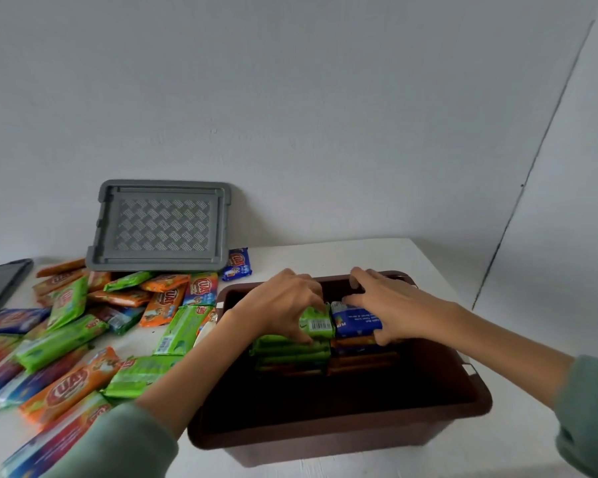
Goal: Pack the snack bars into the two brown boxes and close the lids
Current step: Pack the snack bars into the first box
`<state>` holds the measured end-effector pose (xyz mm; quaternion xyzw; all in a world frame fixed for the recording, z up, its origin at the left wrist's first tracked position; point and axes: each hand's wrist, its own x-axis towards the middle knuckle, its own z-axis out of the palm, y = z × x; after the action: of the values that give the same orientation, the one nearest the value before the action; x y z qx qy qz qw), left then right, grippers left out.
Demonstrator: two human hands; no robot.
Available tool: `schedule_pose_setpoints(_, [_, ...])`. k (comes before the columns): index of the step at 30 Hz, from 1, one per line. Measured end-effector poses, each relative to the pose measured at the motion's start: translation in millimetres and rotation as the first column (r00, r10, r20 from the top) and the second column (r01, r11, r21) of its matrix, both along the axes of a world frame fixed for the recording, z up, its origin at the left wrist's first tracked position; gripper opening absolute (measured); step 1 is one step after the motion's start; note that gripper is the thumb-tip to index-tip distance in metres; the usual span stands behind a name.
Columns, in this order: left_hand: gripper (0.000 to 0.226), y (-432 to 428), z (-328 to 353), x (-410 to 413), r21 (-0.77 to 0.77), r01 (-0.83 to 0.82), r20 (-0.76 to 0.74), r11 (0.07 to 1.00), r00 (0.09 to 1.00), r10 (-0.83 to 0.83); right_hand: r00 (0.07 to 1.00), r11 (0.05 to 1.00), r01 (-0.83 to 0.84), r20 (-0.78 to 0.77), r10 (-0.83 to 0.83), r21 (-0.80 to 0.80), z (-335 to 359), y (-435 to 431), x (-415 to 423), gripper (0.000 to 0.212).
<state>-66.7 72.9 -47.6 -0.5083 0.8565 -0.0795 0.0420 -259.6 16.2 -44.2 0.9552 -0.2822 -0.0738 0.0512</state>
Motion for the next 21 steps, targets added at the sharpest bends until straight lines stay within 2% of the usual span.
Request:
schedule_pose_setpoints(4, [0.059,0,1,0,0.044,0.019,-0.019,0.999,1.0,-0.018,0.999,0.998,-0.052,-0.011,0.053,0.042,1,-3,11,0.072])
schedule_pose_setpoints(8, [0.059,1,-3,6,0.181,-0.032,-0.149,0.983,0.987,0.06,0.999,0.996,-0.046,0.009,0.046,0.079,-1,-7,11,0.072])
schedule_pose_setpoints(17, [0.062,-4,-6,2,0.135,-0.019,-0.118,0.991,0.992,0.035,0.994,0.996,-0.003,0.108,-0.007,0.092,-8,-5,8,0.065])
schedule_pose_setpoints(21, [0.058,-2,-6,6,0.153,-0.027,-0.184,0.988,0.981,0.056,0.993,0.994,-0.008,0.118,-0.005,0.108,-6,-5,9,0.063])
